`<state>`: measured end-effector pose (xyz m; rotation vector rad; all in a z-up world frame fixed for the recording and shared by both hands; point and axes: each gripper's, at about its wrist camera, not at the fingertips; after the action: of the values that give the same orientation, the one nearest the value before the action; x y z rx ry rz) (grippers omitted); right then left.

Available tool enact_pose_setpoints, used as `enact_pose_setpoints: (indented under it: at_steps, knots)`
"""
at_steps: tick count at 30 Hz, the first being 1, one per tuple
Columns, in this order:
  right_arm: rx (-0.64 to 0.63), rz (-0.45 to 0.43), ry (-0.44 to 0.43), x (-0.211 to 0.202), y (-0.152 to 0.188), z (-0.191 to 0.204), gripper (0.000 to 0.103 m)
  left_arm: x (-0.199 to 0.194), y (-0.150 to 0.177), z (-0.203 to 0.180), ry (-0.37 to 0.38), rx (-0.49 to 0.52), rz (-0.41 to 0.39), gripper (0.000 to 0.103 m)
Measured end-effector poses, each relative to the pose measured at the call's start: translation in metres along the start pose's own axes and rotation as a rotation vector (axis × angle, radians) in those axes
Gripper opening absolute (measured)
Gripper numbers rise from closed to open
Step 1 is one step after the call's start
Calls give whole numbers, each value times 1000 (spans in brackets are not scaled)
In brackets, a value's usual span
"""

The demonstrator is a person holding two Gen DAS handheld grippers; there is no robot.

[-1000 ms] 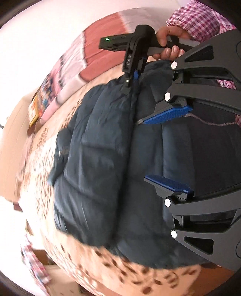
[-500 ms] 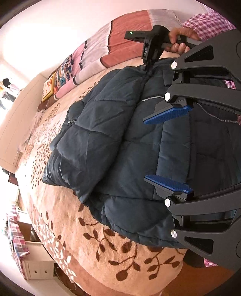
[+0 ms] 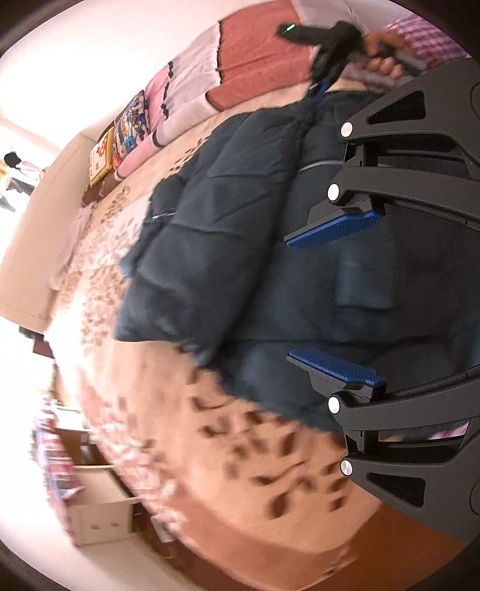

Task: Fold large clothes

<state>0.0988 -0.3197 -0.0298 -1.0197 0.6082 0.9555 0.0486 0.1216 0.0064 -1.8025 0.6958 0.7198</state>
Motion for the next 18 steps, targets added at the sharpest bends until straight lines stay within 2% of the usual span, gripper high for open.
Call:
enact_pose_setpoints:
  at_steps: [4,7,13,18]
  knots:
    - [-28,-14,27,-17,21,-3,40,13,-30,-4,-106,23,-27,56]
    - [-56,-2,89,-33,41,-12,40,21,-34,3,-117,-11,-7,56]
    - [-59,76,166,-49,72,-39,40,26,-6,11,-154,30,83,56]
    - [-50,113,155,-56,85,-45,40,19,17,16,-177,65,137,57]
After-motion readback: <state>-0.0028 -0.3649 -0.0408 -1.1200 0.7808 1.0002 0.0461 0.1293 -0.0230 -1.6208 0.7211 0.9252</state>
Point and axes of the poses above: each gripper's, at about its wrist camera, not at the fingertips, and x roughly the way its jaws point, z to its left, y to its underside, and after that the axes turned 1 degree about -x, right-handed
